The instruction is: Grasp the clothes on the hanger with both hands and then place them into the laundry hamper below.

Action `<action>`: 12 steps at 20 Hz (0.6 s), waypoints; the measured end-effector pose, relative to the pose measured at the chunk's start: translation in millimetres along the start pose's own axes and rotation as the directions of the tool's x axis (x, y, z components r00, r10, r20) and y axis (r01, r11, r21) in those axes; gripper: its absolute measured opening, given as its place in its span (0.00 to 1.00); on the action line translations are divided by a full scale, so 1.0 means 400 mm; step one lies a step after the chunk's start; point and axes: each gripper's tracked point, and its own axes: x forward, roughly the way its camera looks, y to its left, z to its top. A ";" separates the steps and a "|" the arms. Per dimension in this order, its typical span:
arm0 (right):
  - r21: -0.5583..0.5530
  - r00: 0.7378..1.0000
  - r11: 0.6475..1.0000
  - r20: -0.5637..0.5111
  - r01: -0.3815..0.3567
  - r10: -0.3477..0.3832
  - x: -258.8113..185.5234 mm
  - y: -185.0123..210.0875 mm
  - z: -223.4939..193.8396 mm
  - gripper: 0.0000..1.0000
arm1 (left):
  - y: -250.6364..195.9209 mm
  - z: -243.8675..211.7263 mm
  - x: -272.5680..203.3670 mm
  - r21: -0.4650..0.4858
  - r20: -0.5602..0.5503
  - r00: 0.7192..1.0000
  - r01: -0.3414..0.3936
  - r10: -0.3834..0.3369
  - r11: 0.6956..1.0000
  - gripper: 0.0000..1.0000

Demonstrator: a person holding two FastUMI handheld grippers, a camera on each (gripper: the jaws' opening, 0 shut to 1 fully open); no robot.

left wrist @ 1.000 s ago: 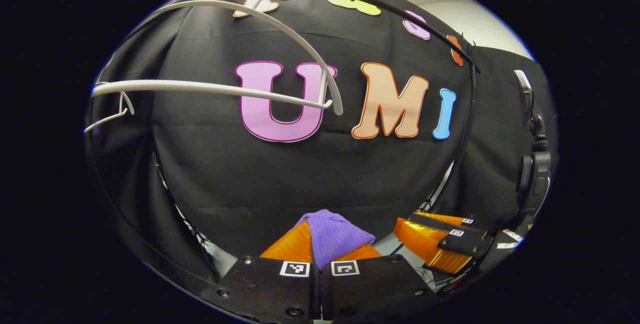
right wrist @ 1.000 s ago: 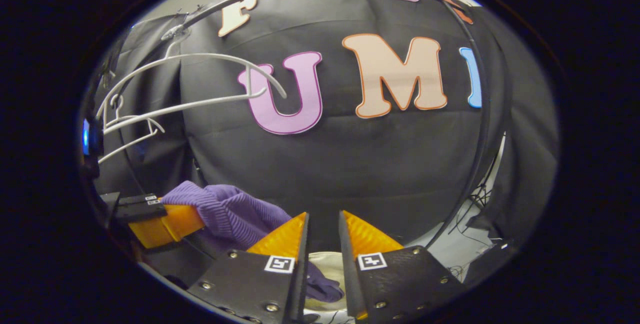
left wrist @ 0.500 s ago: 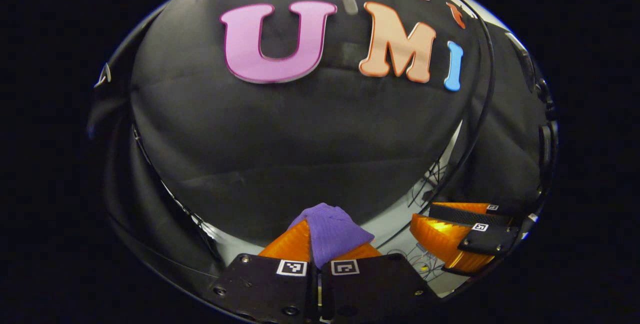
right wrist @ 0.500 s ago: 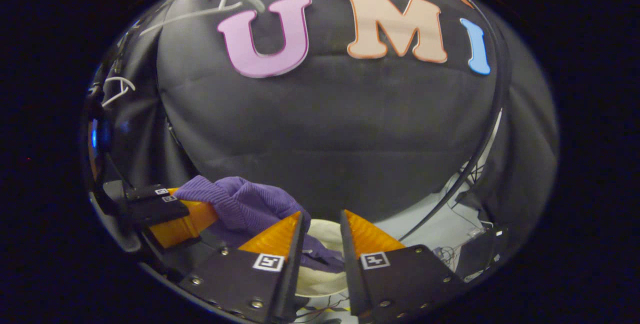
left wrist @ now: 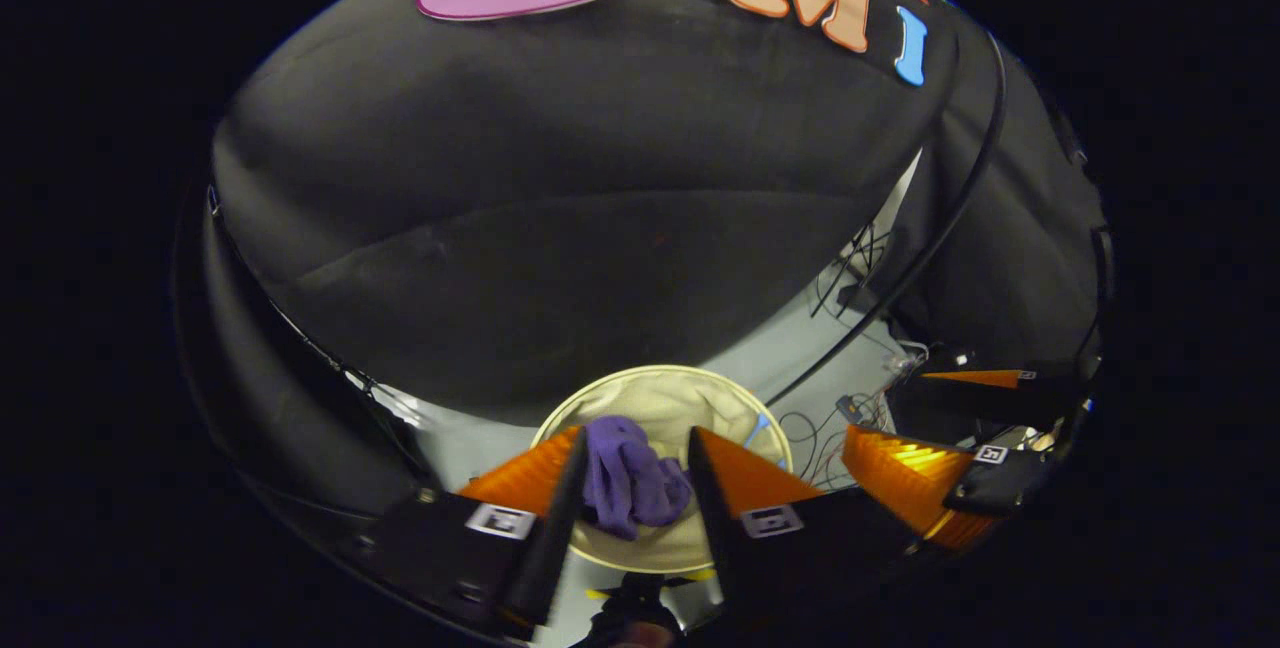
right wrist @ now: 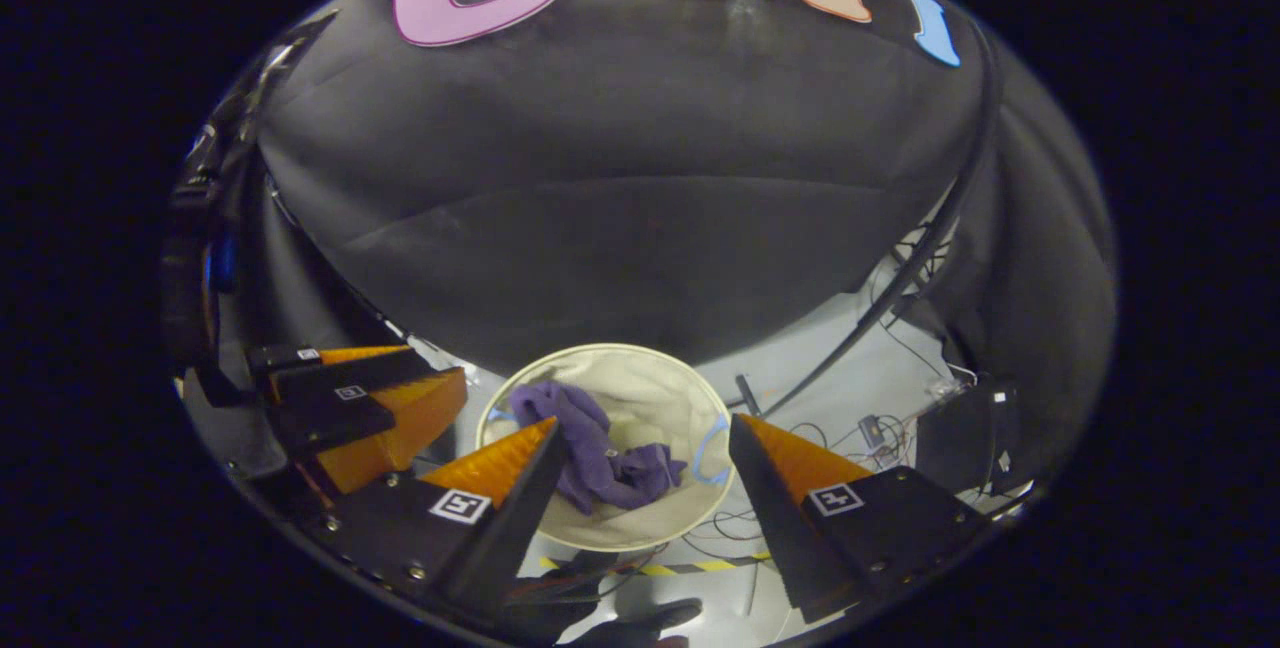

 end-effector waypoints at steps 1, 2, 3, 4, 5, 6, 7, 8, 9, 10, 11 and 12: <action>0.007 1.000 1.000 -0.001 0.011 -0.011 -0.003 -0.003 -0.005 1.00 | 0.001 -0.008 0.007 0.001 -0.012 1.000 -0.001 0.001 1.000 0.72; 0.013 1.000 1.000 -0.005 0.020 -0.020 -0.001 -0.006 -0.013 1.00 | 0.000 -0.025 0.010 -0.001 -0.028 1.000 0.001 -0.001 1.000 0.92; 0.024 1.000 0.999 -0.009 0.030 -0.029 -0.014 -0.011 -0.028 1.00 | 0.004 -0.046 0.010 0.003 -0.046 0.999 -0.006 0.007 1.000 0.94; 0.035 0.999 0.999 -0.011 0.036 -0.036 -0.034 -0.019 -0.036 1.00 | 0.007 -0.067 0.011 0.002 -0.066 0.998 -0.005 0.005 1.000 0.95; 0.049 0.999 0.998 -0.004 0.045 -0.045 -0.056 -0.029 -0.045 1.00 | -0.002 -0.084 0.006 -0.001 -0.082 0.997 -0.004 0.004 1.000 0.94; 0.065 0.999 0.997 0.008 0.048 -0.049 -0.077 -0.035 -0.040 0.96 | -0.006 -0.096 0.003 0.002 -0.092 0.996 0.000 0.000 1.000 0.98; 0.078 0.998 0.995 0.020 0.055 -0.057 -0.103 -0.044 -0.033 1.00 | -0.017 -0.107 0.002 0.012 -0.097 0.995 0.004 -0.003 1.000 0.93; 0.087 0.997 0.994 0.033 0.062 -0.065 -0.120 -0.061 -0.029 1.00 | -0.018 -0.114 0.001 0.021 -0.096 0.995 0.001 0.001 1.000 0.93; 0.096 0.996 0.993 0.048 0.065 -0.070 -0.138 -0.074 -0.026 1.00 | -0.028 -0.121 -0.002 0.029 -0.102 0.995 0.007 -0.004 1.000 0.94; 0.104 0.995 0.992 0.058 0.069 -0.075 -0.157 -0.085 -0.026 1.00 | -0.034 -0.125 -0.007 0.035 -0.105 0.994 0.006 -0.002 0.999 0.93; 0.115 0.994 0.991 0.068 0.074 -0.082 -0.177 -0.096 -0.032 1.00 | -0.038 -0.130 -0.015 0.038 -0.107 0.994 0.003 0.001 0.999 0.93; 0.126 0.993 0.989 0.076 0.080 -0.090 -0.202 -0.111 -0.036 1.00 | -0.048 -0.124 -0.027 0.038 -0.104 0.995 0.006 -0.002 0.999 0.93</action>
